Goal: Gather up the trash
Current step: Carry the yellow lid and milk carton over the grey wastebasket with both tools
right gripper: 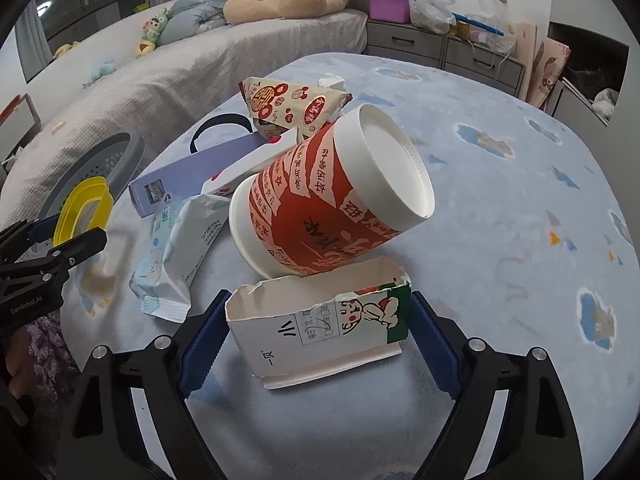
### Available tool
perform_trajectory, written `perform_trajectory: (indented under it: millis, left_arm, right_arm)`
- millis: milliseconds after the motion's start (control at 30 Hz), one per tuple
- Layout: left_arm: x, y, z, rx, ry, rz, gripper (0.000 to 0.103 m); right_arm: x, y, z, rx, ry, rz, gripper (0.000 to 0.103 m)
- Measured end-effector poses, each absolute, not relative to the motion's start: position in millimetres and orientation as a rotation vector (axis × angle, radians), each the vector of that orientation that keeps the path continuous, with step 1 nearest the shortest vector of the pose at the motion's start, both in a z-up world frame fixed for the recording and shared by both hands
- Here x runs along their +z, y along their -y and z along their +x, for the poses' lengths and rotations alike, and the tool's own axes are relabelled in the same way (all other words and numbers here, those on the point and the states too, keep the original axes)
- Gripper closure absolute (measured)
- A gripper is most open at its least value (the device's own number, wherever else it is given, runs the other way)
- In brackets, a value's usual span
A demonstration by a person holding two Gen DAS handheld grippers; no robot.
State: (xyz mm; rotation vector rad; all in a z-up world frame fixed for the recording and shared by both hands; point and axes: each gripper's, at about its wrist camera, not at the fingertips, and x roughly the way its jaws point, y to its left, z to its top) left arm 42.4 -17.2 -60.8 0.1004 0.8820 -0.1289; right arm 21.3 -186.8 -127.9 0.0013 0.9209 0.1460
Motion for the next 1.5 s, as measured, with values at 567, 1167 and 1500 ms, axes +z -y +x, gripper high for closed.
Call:
perform_trajectory:
  millis: [567,1167,1500]
  left_arm:
    - [-25,-1,20,-0.154,-0.781,0.066,0.034]
    - [25,-128,33,0.008,-0.719,0.081,0.034]
    - [-16,-173,60,0.058,-0.829,0.007,0.034]
  right_arm:
    - [-88,187,-39,0.042,-0.847,0.119,0.020]
    - [-43,52,20,0.353,-0.747,0.100,0.020]
    - [-55,-14,68,0.479,-0.792,0.077,0.020]
